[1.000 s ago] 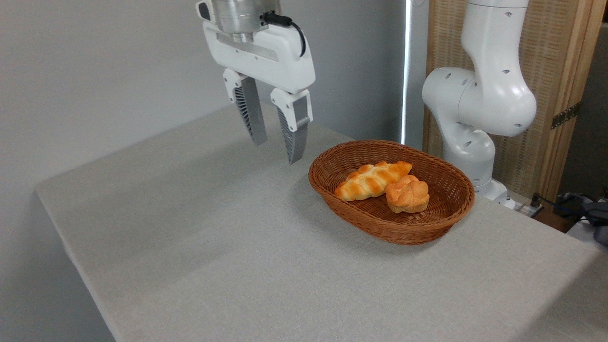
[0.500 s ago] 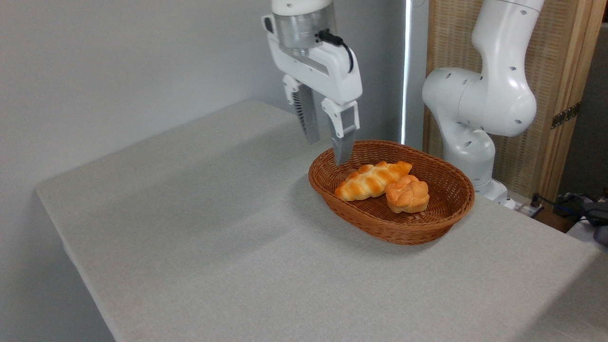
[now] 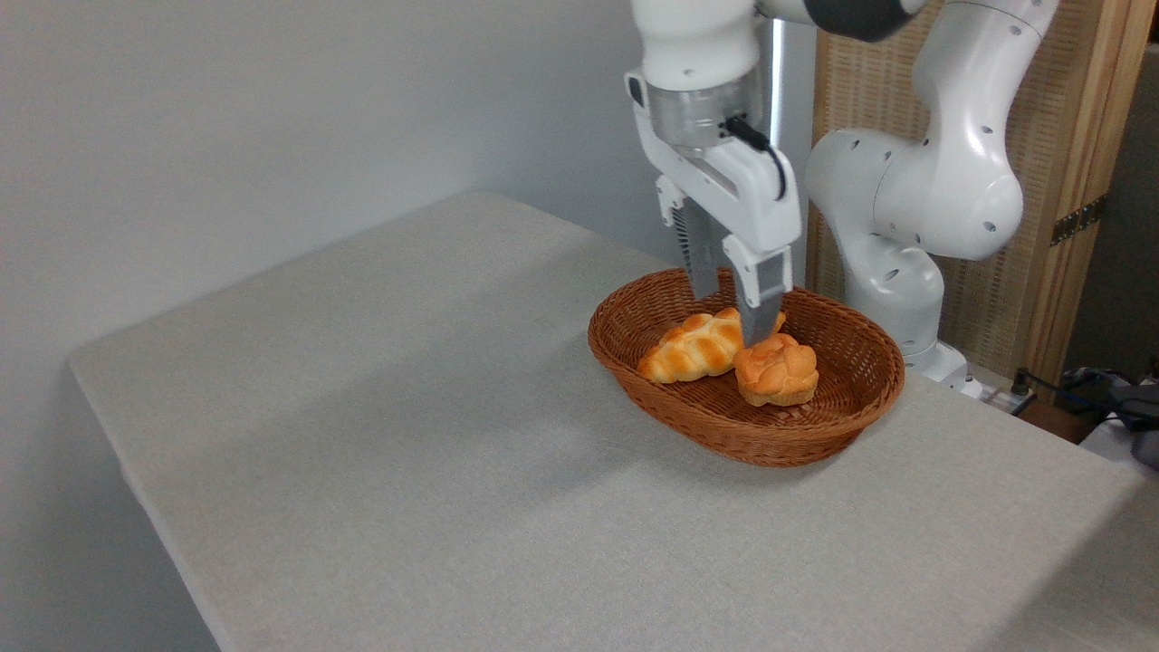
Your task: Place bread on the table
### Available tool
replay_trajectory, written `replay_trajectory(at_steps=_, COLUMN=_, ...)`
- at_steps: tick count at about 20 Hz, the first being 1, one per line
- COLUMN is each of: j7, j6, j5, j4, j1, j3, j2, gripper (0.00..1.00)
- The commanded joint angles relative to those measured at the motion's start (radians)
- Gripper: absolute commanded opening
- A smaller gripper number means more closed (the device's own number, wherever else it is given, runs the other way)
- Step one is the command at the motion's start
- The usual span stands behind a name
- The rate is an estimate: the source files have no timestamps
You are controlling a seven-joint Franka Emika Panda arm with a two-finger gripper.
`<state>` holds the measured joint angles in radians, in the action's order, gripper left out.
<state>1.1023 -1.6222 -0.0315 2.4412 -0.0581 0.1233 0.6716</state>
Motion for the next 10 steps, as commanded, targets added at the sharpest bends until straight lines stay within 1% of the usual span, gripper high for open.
replay_trajectory(at_steps=1, j7=0.021, j6=0.022, j5=-0.086, j4=0.082, j1=-0.029, j3=0.018, j2=0.059, gripper=1.0)
replay_trajectory(at_steps=4, j7=0.027, j6=0.024, j5=-0.09, j4=0.113, j1=-0.049, j3=0.018, j2=0.059, gripper=1.0)
replay_trajectory(at_steps=8, j7=0.027, j6=0.022, j5=-0.091, j4=0.151, j1=-0.058, j3=0.019, j2=0.056, gripper=1.0)
replay_trajectory(at_steps=10, j7=0.025, j6=0.021, j5=-0.093, j4=0.163, j1=-0.058, j3=0.036, j2=0.056, gripper=1.0)
